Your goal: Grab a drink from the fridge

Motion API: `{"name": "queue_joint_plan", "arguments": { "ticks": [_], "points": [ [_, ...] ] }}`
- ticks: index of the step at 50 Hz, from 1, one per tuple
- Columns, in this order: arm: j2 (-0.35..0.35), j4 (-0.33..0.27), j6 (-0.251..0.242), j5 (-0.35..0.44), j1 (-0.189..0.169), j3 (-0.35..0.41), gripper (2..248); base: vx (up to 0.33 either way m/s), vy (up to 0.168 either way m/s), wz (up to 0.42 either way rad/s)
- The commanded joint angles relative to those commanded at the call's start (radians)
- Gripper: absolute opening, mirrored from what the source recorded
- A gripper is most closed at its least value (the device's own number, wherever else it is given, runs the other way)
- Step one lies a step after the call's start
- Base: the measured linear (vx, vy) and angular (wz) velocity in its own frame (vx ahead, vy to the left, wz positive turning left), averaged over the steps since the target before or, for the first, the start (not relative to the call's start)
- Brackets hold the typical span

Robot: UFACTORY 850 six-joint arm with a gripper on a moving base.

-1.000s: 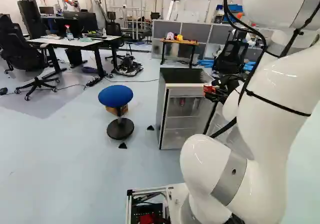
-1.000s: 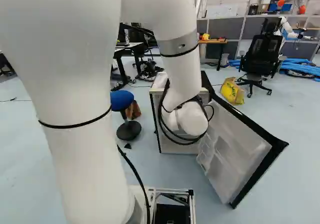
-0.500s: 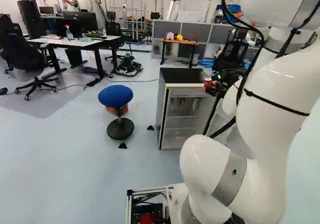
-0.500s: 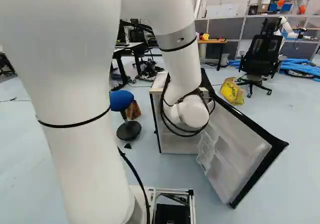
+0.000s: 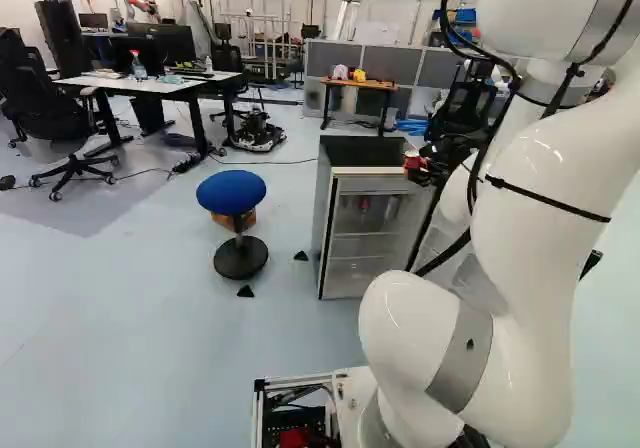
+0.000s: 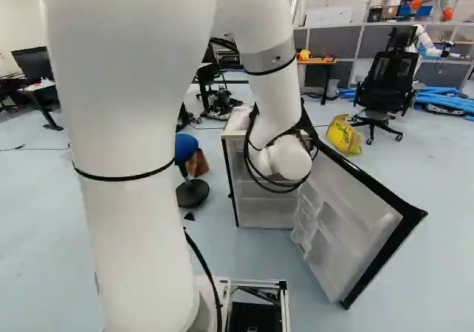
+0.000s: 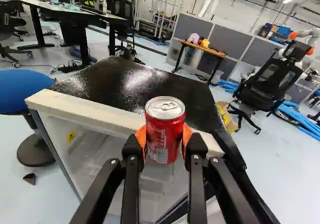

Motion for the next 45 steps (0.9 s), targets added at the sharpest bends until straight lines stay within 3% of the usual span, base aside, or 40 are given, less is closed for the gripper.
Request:
{"name": "queue_joint_plan", "arguments": {
  "ticks": [45],
  "points": [
    [0.054, 0.021, 0.0, 0.0, 0.04, -0.061, 92, 0.0, 0.0, 0.0]
  ]
}}
